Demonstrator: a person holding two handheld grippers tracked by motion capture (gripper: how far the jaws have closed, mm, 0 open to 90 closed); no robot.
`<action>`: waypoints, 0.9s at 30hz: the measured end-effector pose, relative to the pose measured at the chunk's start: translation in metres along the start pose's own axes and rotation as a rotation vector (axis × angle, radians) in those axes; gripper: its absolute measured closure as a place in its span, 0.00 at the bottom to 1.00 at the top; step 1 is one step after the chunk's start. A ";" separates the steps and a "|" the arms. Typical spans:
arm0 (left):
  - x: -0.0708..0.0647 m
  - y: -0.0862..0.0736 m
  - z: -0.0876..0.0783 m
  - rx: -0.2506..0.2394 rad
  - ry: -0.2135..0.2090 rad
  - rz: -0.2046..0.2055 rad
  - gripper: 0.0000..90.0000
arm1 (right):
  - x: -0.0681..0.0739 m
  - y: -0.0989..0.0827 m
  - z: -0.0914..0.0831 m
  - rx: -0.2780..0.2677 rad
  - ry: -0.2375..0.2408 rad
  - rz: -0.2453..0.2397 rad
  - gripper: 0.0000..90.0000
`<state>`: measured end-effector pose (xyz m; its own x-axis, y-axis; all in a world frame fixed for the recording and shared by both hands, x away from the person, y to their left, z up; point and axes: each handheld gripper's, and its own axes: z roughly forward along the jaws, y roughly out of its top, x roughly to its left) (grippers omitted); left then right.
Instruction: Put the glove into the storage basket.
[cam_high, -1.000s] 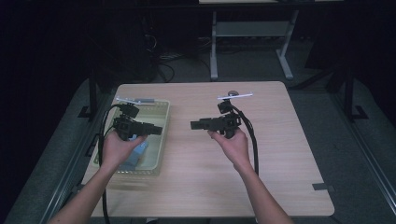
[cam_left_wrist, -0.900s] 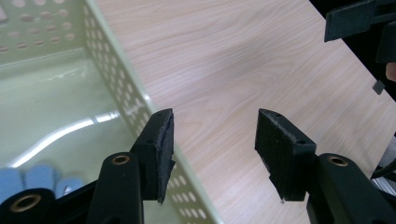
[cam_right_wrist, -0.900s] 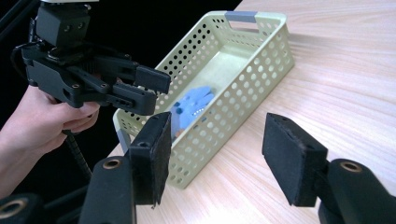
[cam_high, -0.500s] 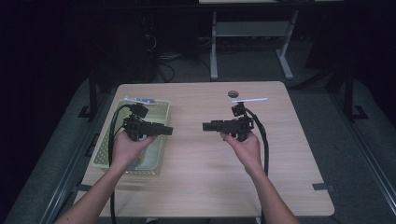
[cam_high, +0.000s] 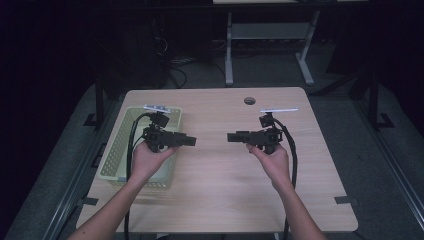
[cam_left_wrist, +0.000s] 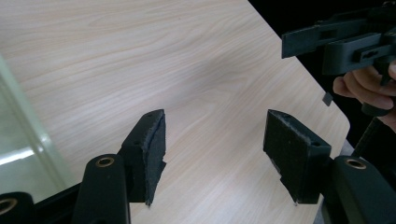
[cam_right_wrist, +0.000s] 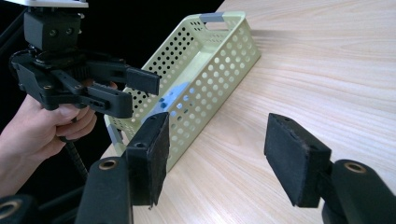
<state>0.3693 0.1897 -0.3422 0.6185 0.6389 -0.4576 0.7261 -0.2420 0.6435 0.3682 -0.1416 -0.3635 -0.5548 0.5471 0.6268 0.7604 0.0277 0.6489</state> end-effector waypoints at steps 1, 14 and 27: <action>-0.001 0.000 0.001 -0.001 -0.001 -0.001 0.43 | -0.001 -0.001 -0.001 -0.001 -0.001 0.002 0.45; -0.008 -0.003 0.017 0.000 -0.041 0.003 0.41 | -0.014 -0.009 -0.015 -0.013 -0.019 0.021 0.43; -0.018 -0.008 0.034 -0.007 -0.064 0.015 0.40 | -0.029 -0.021 -0.028 -0.022 -0.034 0.055 0.42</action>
<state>0.3628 0.1557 -0.3601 0.6470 0.5875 -0.4860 0.7150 -0.2461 0.6544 0.3587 -0.1813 -0.3830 -0.5002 0.5758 0.6467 0.7816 -0.0214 0.6235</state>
